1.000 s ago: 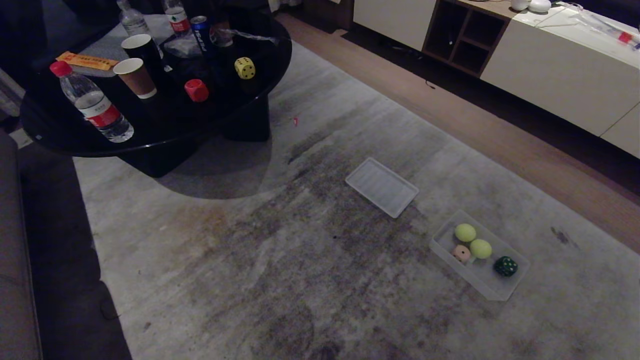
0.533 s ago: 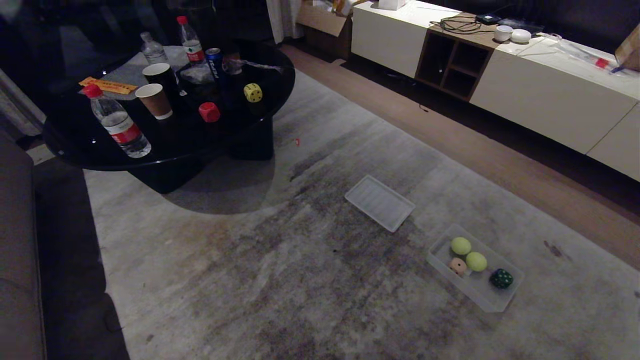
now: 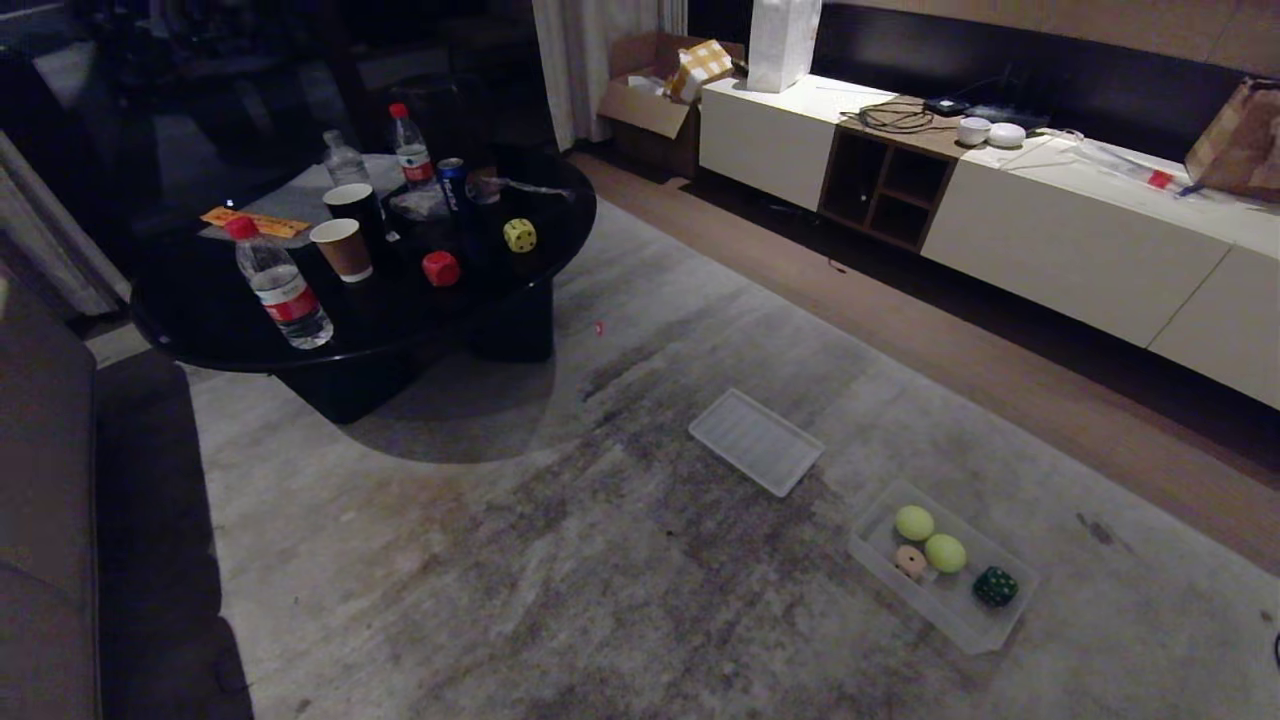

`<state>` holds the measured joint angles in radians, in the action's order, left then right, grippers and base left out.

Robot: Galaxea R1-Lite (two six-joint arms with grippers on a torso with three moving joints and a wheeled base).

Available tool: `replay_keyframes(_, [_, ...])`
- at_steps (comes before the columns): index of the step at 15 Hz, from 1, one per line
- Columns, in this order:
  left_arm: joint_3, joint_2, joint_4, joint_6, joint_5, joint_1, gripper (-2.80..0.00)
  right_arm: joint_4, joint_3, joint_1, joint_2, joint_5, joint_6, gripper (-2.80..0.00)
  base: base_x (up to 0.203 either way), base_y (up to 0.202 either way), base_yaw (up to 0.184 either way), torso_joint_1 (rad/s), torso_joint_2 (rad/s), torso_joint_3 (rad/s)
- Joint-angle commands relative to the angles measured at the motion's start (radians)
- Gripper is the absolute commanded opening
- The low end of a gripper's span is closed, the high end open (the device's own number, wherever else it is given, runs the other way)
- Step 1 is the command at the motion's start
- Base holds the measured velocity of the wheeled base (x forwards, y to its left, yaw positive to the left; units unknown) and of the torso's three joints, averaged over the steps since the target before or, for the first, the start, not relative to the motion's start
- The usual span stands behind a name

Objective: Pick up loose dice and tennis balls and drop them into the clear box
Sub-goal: Pick up toys out of the box

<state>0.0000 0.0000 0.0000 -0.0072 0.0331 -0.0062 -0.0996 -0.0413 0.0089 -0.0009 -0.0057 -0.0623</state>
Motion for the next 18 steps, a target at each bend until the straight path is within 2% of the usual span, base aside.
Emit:
replay_keyframes(1, [0.002, 0.002, 0.000, -0.002, 0.001, 0.000, -2.80, 0.000, 0.000, 0.000, 0.001, 0.000, -0.001, -2.80, 0.000, 0.000, 0.000, 0.006, 0.00, 0.201])
replay_keyframes(18, [0.002, 0.002, 0.002, 0.006, 0.001, 0.000, -2.80, -0.002, 0.000, 0.000, 0.002, -0.002, -0.001, -2.80, 0.000, 0.000, 0.000, 0.002, 0.00, 0.191])
